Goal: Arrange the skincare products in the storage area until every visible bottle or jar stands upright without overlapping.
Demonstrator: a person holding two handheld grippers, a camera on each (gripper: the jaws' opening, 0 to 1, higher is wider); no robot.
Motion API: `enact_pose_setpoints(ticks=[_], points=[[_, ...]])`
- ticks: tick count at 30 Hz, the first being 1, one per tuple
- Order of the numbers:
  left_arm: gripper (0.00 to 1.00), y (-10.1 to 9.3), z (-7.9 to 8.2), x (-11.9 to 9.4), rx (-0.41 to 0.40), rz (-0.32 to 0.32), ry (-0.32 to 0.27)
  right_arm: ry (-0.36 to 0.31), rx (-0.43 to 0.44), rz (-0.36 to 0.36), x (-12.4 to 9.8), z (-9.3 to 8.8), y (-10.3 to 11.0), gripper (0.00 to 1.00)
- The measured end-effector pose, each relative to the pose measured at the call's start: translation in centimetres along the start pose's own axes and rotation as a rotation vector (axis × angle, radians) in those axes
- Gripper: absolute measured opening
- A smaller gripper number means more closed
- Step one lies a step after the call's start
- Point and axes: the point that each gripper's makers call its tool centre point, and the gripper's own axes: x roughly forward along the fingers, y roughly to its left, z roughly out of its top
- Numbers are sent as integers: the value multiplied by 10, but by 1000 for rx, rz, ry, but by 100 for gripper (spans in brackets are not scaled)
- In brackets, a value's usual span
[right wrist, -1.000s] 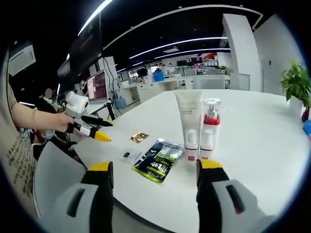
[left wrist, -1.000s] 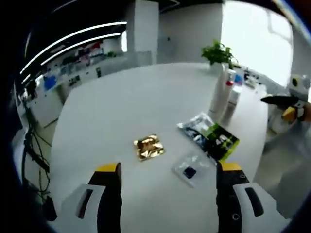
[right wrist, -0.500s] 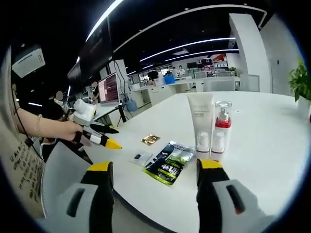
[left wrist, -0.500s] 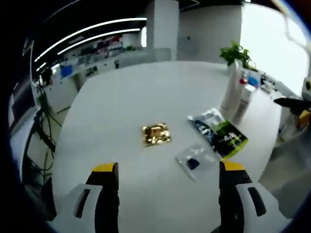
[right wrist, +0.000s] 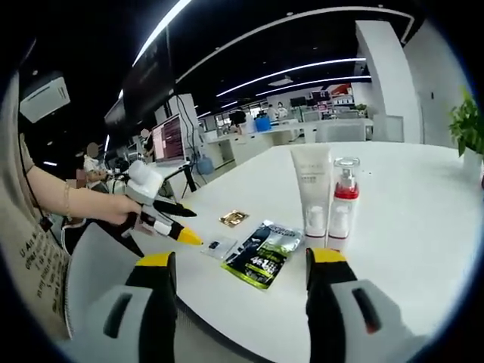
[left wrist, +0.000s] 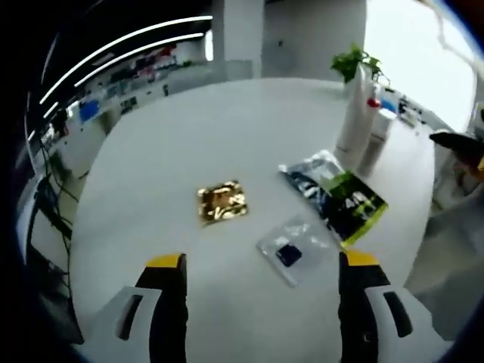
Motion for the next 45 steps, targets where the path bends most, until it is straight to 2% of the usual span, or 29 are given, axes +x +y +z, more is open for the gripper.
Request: enact_pose_setpoints(ticks=[10, 19, 26, 35, 45], points=[[79, 21, 14, 18, -60, 78, 0, 24, 3, -11, 2, -3, -2, 70], [80, 53, 25, 42, -118, 147, 19, 54, 7, -31, 4, -7, -6, 70], [79, 54, 27, 49, -132, 134, 25, 72, 19, -50, 5, -10, -10, 70], [79, 60, 23, 58, -138, 148, 57, 82, 24, -63, 5, -12, -12, 70], [76, 57, 22, 69, -161, 167, 87, 104, 31, -60, 6, -16, -13, 70]])
